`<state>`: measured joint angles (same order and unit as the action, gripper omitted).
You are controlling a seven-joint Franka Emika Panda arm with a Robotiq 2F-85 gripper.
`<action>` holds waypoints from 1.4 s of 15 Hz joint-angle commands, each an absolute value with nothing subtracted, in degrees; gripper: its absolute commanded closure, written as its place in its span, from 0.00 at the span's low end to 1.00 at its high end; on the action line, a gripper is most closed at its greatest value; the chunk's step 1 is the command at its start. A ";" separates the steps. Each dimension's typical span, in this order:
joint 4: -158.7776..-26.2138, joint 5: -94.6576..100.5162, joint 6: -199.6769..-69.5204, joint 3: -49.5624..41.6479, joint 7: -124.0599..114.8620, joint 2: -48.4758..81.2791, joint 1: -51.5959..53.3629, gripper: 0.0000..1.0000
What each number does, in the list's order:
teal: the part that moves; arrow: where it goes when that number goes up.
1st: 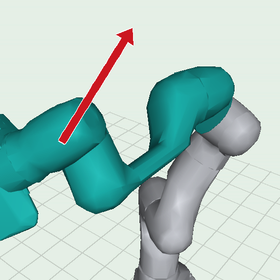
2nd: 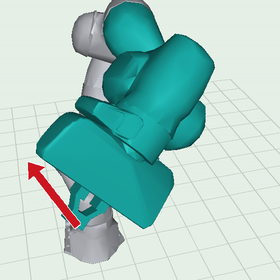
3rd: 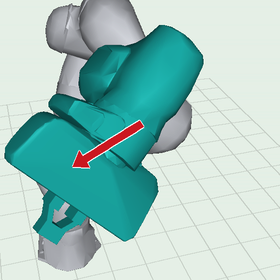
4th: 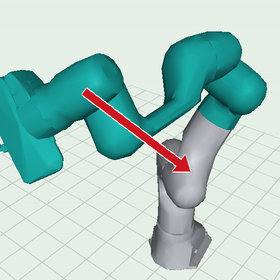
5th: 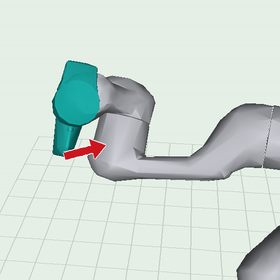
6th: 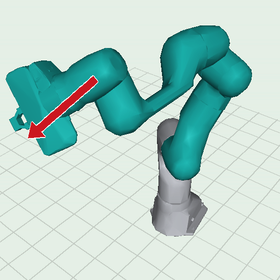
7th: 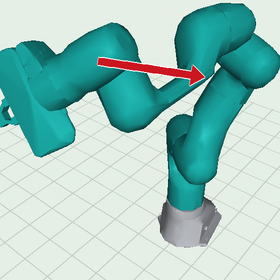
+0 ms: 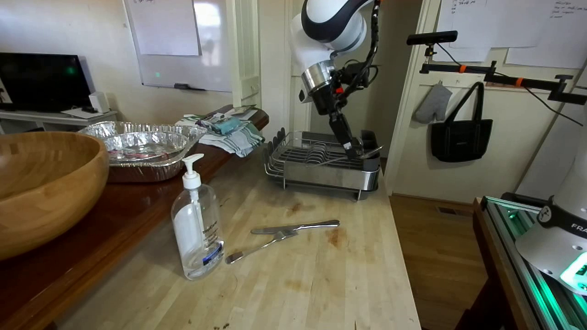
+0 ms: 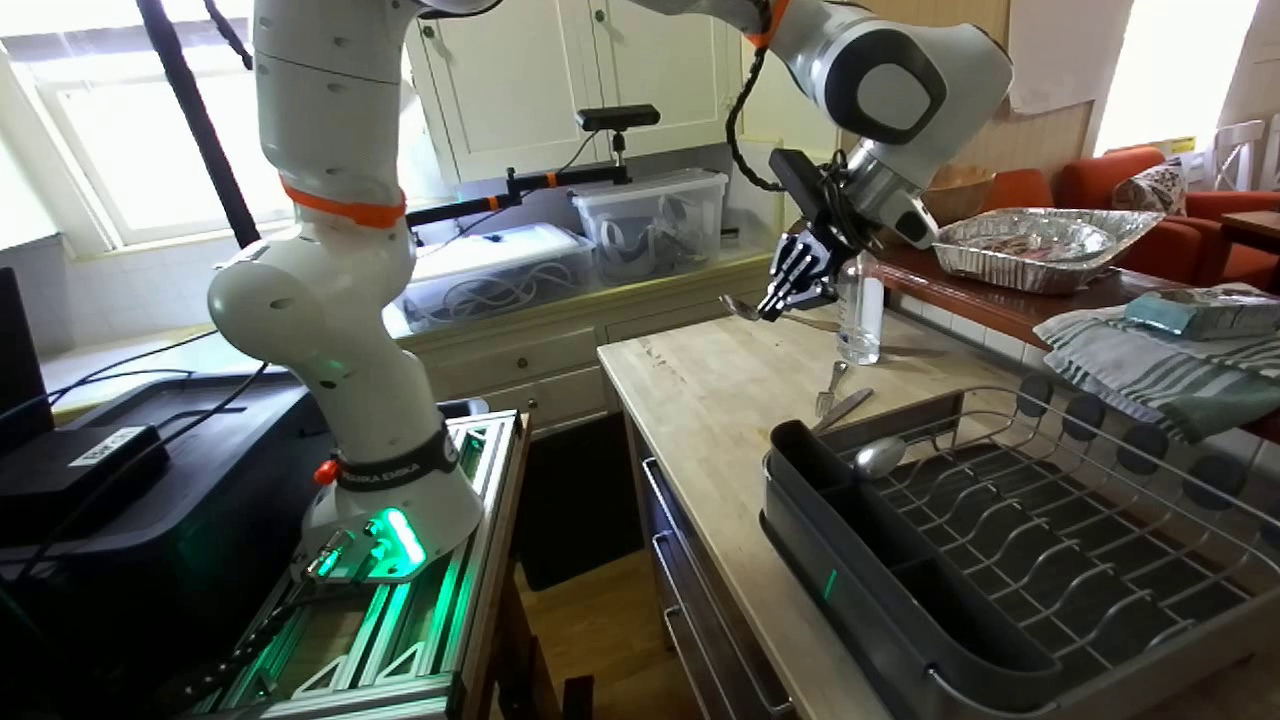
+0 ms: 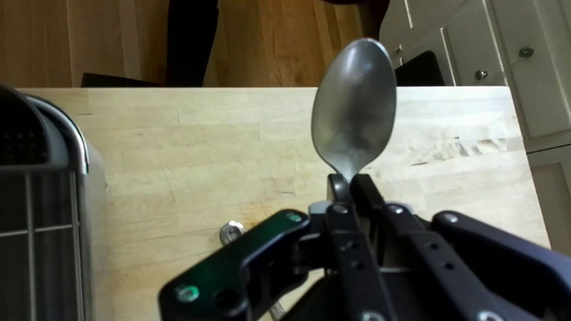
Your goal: Put the silver spoon from the counter in the cutlery holder on the dishrack.
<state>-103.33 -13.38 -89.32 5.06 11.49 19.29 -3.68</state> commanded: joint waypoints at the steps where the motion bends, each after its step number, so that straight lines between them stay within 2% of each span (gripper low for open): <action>1: -102.93 -13.98 -83.44 3.11 10.86 18.20 -3.63 0.98; 21: -101.84 -16.20 -64.51 -4.81 13.37 17.25 -10.16 0.98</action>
<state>-101.99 -14.49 -67.56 -3.88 12.82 16.96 -9.11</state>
